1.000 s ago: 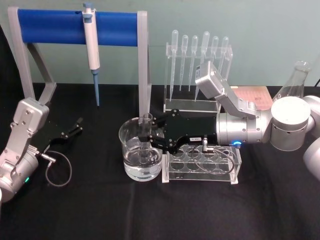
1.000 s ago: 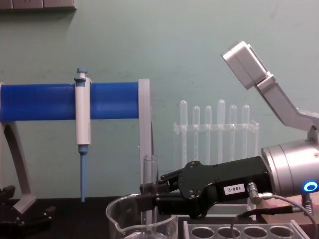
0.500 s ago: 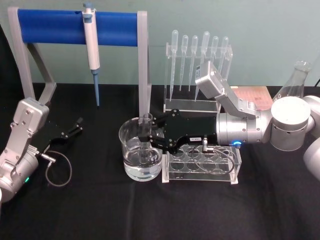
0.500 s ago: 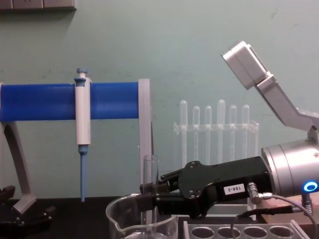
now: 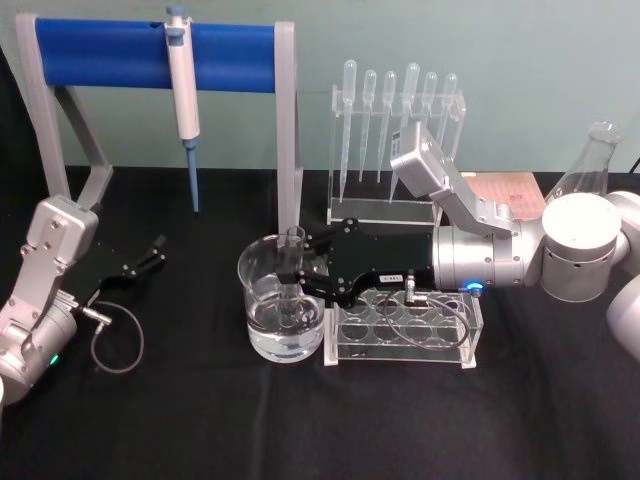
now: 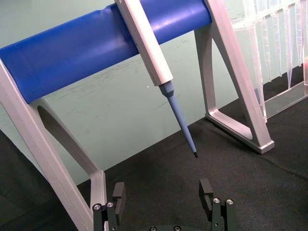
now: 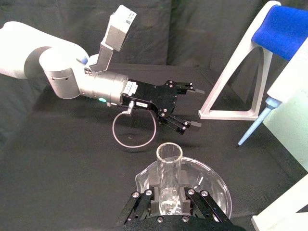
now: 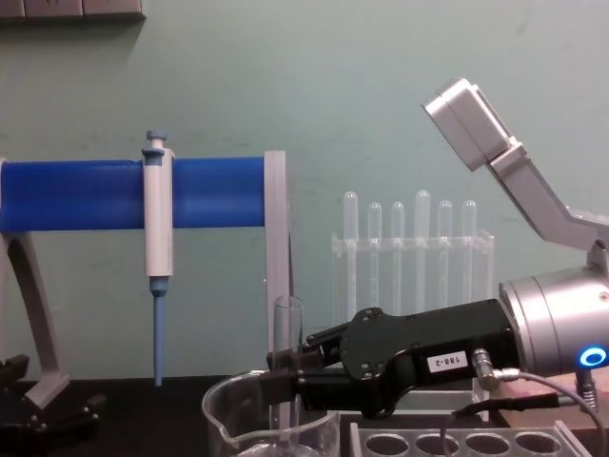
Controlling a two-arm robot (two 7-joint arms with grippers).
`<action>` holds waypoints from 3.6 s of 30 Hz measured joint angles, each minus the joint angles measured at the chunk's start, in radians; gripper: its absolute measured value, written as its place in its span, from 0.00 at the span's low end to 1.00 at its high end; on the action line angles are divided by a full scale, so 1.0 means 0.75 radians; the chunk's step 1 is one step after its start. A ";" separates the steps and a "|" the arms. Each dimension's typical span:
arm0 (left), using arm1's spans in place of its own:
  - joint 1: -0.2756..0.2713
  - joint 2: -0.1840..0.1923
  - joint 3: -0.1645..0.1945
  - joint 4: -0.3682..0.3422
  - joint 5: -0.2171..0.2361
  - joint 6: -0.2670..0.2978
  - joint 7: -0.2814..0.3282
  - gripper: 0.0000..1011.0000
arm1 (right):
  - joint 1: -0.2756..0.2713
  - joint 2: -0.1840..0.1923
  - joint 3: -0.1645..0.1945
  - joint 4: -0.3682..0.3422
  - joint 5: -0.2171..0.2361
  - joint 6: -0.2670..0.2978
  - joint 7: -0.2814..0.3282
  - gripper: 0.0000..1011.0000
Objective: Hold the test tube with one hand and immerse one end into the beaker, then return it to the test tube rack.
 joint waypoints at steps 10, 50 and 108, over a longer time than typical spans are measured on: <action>0.000 0.000 0.000 0.000 0.000 0.000 0.000 0.99 | 0.000 0.000 0.000 0.000 0.000 0.000 0.000 0.23; 0.000 0.000 0.000 0.000 0.000 0.000 0.000 0.99 | 0.000 0.000 0.000 0.000 0.000 0.000 0.000 0.23; 0.000 0.000 0.000 0.000 0.000 0.000 0.000 0.99 | 0.153 0.185 0.090 -0.378 0.147 0.281 -0.034 0.23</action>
